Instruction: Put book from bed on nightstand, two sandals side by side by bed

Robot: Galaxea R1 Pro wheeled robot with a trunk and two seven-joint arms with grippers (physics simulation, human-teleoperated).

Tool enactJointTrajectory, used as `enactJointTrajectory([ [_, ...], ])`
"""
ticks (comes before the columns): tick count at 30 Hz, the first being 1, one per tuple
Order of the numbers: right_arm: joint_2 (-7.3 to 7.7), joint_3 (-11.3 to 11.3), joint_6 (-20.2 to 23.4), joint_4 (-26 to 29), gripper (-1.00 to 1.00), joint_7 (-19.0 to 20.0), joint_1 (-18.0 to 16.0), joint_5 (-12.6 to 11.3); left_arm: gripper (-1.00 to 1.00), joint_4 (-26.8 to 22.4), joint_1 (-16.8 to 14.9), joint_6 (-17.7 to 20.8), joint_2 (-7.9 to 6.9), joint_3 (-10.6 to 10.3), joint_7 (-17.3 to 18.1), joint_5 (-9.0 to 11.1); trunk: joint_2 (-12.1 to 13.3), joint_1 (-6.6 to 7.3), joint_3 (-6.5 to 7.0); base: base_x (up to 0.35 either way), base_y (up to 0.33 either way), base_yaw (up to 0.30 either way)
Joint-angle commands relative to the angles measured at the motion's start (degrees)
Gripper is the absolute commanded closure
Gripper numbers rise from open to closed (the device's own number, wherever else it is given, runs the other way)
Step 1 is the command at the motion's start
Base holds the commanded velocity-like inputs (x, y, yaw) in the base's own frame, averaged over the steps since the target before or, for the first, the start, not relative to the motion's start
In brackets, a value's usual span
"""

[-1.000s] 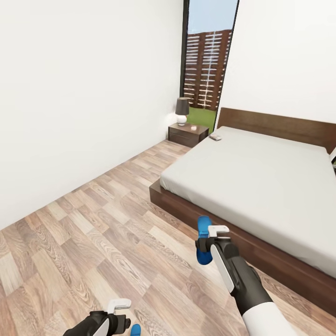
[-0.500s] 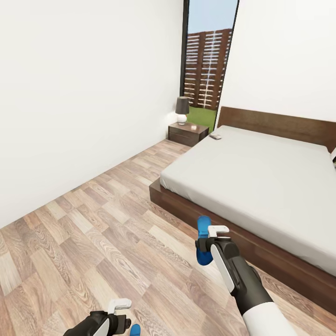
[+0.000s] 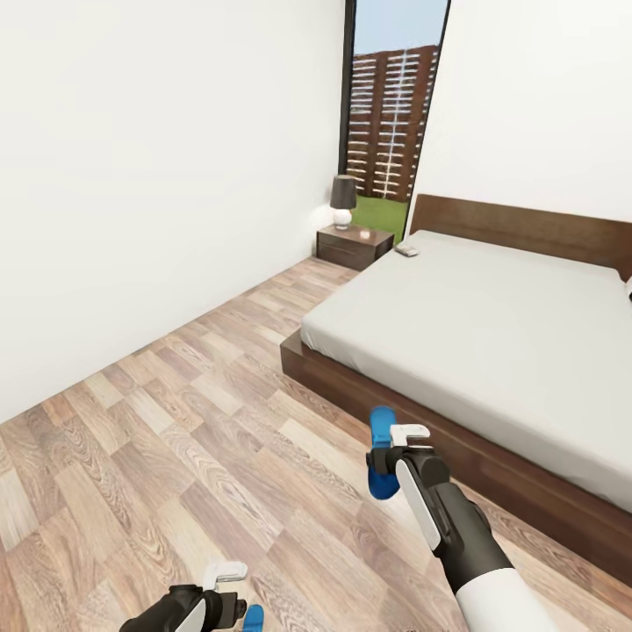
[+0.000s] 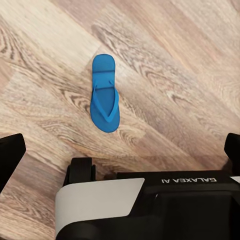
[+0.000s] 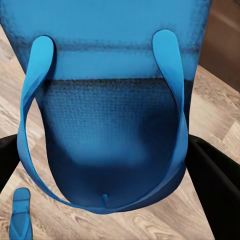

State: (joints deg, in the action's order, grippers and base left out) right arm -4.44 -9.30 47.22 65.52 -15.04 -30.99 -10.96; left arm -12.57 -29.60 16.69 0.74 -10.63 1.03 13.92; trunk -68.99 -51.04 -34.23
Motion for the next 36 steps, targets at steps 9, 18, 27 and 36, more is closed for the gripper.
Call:
enactJointTrajectory([
  [9, 0.04, -0.06, 0.15, -0.03, 1.0, -0.61, -0.04, -0.64, -1.0, -0.09, -0.01, 0.27, -0.04, -0.45, -0.05, 0.59, -0.85, -0.44, -1.25, 0.0, 0.0, 0.0],
  [18, 0.06, 0.0, 0.01, -0.04, 1.0, -0.61, -0.04, -0.64, -1.0, -0.09, 0.14, 0.27, -0.04, -0.45, -0.05, 0.59, -0.85, -0.44, -1.8, 0.0, 0.0, 0.0],
  [27, 0.12, 0.06, -0.15, -0.04, 1.0, -0.61, -0.04, -0.64, -1.0, -0.09, 0.16, 0.27, -0.04, -0.45, -0.05, 0.59, -1.65, -0.88, -2.18, 0.0, 0.0, 0.0],
  [36, 0.06, -0.01, -0.18, -0.04, 1.0, -0.61, -0.04, -0.64, -1.0, -0.09, 0.16, 0.27, -0.02, -0.45, -0.02, 0.59, -5.26, -2.86, -3.8, 0.0, 0.0, 0.0],
])
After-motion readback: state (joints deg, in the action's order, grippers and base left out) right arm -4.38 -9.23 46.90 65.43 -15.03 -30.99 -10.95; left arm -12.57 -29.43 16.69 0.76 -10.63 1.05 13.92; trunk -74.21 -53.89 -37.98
